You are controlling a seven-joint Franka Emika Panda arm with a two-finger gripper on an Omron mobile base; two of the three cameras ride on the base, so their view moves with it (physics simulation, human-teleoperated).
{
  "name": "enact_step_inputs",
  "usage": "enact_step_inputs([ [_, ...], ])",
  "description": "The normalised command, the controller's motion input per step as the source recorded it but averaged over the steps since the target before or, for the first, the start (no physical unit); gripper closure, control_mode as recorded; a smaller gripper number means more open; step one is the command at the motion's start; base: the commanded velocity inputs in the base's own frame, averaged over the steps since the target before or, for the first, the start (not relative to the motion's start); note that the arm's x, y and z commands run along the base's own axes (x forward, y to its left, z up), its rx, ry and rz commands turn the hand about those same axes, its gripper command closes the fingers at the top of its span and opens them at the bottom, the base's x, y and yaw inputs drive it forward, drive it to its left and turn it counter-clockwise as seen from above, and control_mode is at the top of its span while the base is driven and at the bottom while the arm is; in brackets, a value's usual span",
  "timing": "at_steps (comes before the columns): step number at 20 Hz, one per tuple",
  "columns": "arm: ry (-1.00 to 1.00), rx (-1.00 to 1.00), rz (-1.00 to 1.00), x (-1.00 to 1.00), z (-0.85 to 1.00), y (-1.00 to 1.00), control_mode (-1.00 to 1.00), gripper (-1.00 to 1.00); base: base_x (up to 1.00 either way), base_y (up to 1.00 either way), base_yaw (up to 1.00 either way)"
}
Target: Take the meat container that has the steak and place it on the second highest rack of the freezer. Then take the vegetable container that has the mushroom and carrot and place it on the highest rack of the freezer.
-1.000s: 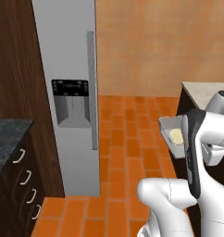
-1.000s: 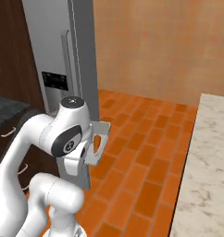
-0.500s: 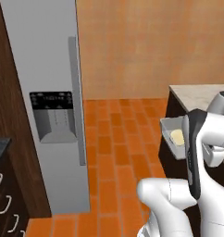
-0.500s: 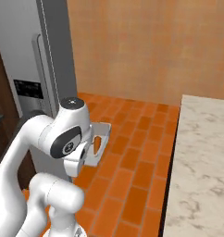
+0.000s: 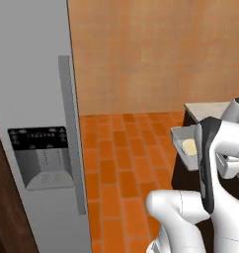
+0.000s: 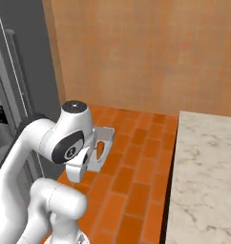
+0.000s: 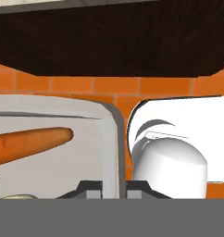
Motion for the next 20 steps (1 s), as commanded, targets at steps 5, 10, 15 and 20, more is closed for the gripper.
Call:
enact_step_inputs([
  [5, 0.0, 0.0, 0.0, 0.0, 0.0, 0.0, 1.0, 1.0, 0.84, -0.36, -0.02],
  [10, 0.0, 0.0, 0.0, 0.0, 0.0, 0.0, 1.0, 1.0, 0.89, -0.43, 0.0],
  [15, 0.0, 0.0, 0.0, 0.0, 0.0, 0.0, 1.0, 1.0, 0.93, -0.46, 0.0],
  [20, 0.0, 0.0, 0.0, 0.0, 0.0, 0.0, 1.0, 1.0, 0.94, -0.5, 0.0],
])
